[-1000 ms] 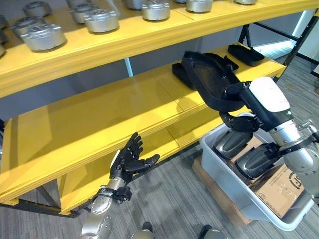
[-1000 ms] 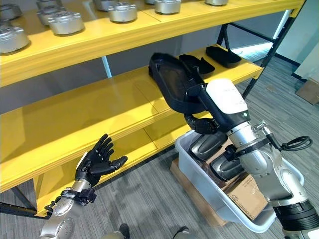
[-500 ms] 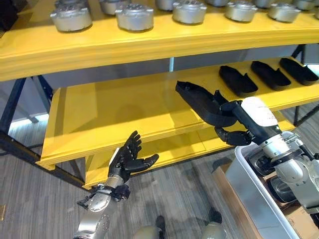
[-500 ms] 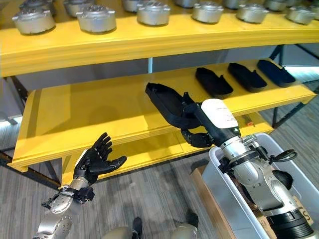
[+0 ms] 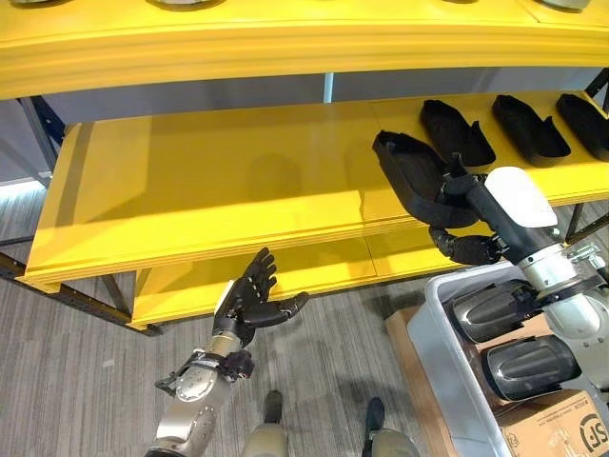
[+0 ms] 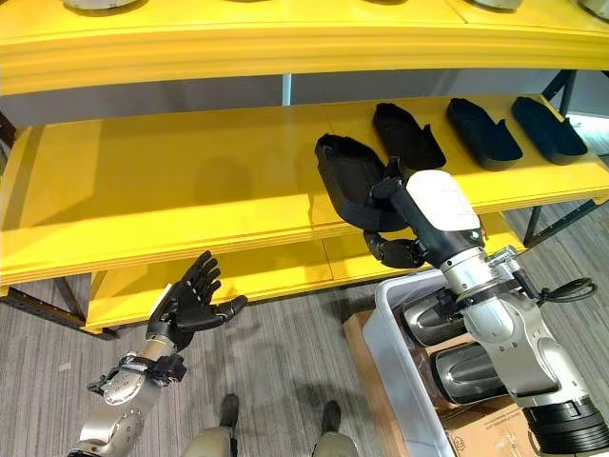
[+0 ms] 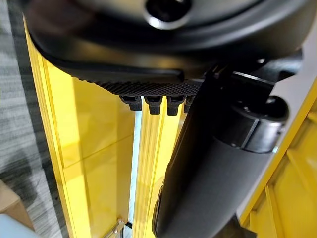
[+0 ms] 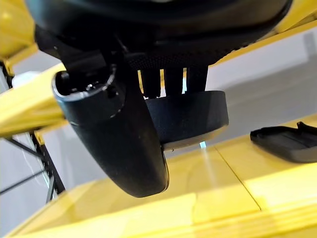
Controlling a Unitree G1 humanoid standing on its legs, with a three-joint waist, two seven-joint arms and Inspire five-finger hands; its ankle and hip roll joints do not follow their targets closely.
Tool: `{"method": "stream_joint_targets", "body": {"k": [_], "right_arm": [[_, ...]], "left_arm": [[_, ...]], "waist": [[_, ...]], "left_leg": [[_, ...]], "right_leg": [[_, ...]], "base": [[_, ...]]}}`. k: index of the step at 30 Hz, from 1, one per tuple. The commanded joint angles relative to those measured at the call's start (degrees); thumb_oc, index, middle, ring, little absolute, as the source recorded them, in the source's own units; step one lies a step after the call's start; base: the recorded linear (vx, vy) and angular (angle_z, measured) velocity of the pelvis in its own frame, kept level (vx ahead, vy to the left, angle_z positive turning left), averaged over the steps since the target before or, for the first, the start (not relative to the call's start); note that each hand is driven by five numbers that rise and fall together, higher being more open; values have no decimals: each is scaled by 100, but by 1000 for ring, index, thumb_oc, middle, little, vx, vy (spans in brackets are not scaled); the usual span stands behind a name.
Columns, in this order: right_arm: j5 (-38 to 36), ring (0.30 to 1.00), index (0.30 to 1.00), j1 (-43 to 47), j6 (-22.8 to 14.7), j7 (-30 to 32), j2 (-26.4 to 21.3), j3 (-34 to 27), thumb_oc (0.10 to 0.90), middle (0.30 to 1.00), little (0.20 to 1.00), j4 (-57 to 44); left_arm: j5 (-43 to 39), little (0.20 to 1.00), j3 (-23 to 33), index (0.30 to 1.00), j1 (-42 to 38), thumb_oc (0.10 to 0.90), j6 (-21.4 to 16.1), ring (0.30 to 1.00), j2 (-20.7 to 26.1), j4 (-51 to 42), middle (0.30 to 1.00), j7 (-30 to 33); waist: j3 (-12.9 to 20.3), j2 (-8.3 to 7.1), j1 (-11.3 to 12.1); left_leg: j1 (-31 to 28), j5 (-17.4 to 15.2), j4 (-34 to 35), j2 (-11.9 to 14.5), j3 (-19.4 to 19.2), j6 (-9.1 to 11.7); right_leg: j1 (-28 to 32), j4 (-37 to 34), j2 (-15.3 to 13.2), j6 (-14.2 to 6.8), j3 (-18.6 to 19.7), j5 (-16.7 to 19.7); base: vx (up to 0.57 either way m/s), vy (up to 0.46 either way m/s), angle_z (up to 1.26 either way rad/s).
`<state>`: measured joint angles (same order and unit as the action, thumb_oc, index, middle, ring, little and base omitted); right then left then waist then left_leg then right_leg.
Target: Move parts from the plastic box to the shelf.
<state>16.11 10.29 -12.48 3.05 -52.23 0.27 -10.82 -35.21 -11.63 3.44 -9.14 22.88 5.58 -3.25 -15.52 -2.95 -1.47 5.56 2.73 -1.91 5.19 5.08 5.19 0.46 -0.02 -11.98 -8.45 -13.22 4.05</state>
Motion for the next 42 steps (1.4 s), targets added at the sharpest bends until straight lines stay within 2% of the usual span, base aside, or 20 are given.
{"method": "stream_joint_targets", "body": {"k": [1,14,19,21,23,25,28,30,37,42], "right_arm": [[-452,300,300,1373,-362,478,-286,-24,400,300,300,-245],[-512,300,300,3292,-185,533,-434,1465,400,300,300,722],[-622,300,300,4186,-70,593,-579,2121,400,300,300,1387],[-688,300,300,4791,-23,655,-700,2526,400,300,300,1772],[-699,300,300,4978,-6,702,-741,2615,400,300,300,1891],[-792,300,300,5395,50,885,-731,2775,400,300,300,2319],[-809,300,300,5732,71,951,-794,2969,400,300,300,2495],[-840,300,300,6167,97,1033,-834,3281,400,300,300,2817],[-818,300,300,6846,206,1063,-974,3959,400,300,300,3513],[-776,300,300,7245,251,1068,-933,4397,400,300,300,4092]], "left_arm": [[-18,1000,59,1000,-132,900,-540,1000,44,-717,1000,-178],[-125,1000,93,1000,56,900,-609,1000,156,-858,1000,-113],[-194,1000,117,1000,91,900,-676,1000,269,-916,1000,-83],[-270,1000,137,1000,68,900,-715,1000,351,-985,1000,-57],[-287,1000,140,1000,59,900,-733,1000,369,-1020,1000,-44],[-287,1000,112,1000,25,900,-788,1000,457,-1130,1000,24],[-277,1000,92,1000,22,900,-823,1000,499,-1204,1000,61],[-320,1000,75,1000,28,900,-861,1000,509,-1280,1000,95],[-332,1000,35,1000,53,900,-909,1000,529,-1386,1000,179],[-369,1000,2,1000,-19,900,-974,1000,562,-1420,1000,252]], "waist": [[618,-19,254],[427,205,557],[189,237,690],[-31,277,770],[-124,295,796],[-390,346,881],[-522,351,922],[-680,364,971],[-1024,428,1034],[-1135,448,1048]], "left_leg": [[-141,-195,-83,682,-370,299],[-61,-21,118,675,-347,317],[192,-3,17,655,-285,301],[430,-31,-169,635,-236,292],[543,-47,-278,619,-228,290],[865,-149,-647,566,-191,277],[1032,-217,-826,543,-179,272],[1237,-293,-1017,499,-161,250],[1658,-436,-1432,364,-127,204],[1798,-486,-1552,308,-123,186]], "right_leg": [[-351,809,-426,4,-53,-365],[-514,920,-431,82,-123,-405],[-820,1109,-476,109,-101,-404],[-1076,1321,-520,115,-81,-440],[-1185,1419,-544,117,-57,-448],[-1510,1724,-618,101,23,-479],[-1686,1893,-657,98,42,-497],[-1926,2078,-704,93,122,-524],[-2305,2460,-832,120,248,-635],[-2483,2540,-854,132,334,-650]], "base": [[17,-87,4],[-6,-23,4],[-70,-11,8],[-127,-4,5],[-97,17,0],[-109,23,4],[-46,4,8],[-39,4,5],[-5,-1,2],[-1,6,3]]}}
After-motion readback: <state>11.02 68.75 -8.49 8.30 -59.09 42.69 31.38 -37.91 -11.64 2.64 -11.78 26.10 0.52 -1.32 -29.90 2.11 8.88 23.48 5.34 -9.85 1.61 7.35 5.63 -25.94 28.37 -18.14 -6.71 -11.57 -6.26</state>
